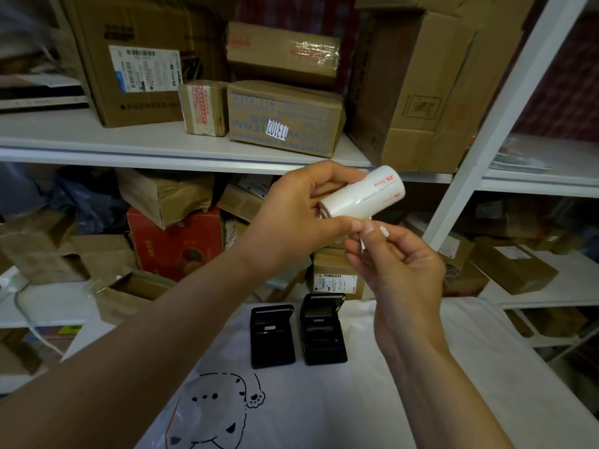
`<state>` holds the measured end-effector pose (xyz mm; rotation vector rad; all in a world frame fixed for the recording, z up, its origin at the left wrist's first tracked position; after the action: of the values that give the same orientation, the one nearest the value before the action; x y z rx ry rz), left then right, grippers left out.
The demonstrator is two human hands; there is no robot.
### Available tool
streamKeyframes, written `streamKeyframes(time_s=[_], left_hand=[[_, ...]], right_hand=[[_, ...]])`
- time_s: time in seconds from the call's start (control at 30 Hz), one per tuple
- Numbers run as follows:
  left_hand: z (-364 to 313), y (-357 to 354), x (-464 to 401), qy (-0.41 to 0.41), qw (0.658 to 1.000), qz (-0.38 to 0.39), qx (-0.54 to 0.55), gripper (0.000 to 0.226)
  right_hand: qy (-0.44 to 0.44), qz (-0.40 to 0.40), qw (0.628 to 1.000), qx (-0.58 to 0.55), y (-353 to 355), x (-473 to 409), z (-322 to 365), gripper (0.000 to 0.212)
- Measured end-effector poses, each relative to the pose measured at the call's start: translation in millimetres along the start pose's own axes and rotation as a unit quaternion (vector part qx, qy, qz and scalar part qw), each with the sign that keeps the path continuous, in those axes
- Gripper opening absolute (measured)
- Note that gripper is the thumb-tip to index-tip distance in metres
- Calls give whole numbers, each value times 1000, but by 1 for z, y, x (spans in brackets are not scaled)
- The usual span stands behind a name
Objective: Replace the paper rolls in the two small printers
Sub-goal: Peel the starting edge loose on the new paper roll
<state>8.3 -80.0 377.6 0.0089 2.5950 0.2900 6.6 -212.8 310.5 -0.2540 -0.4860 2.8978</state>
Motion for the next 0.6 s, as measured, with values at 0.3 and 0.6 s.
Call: streamKeyframes(time_s=[0.3, 0.6], left_hand=[[2, -13, 7, -29, 996, 58, -58, 40], [-16, -2, 1, -75, 977, 38, -194, 3]], right_hand=[[-129, 99, 972, -168, -22, 4, -14, 38], [-91, 130, 975, -157, -21, 13, -15, 41]])
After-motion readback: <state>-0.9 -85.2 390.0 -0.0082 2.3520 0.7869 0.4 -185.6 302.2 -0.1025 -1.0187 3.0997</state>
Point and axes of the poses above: each hand's wrist, its own x-axis away from the middle knuckle, its own y-axis out of the back of the hand, z = x × y, the point moved 10 cm from there along -x, towards the middle knuckle, and after that the axes turned 4 degrees about -z, right-handed, at the moved point
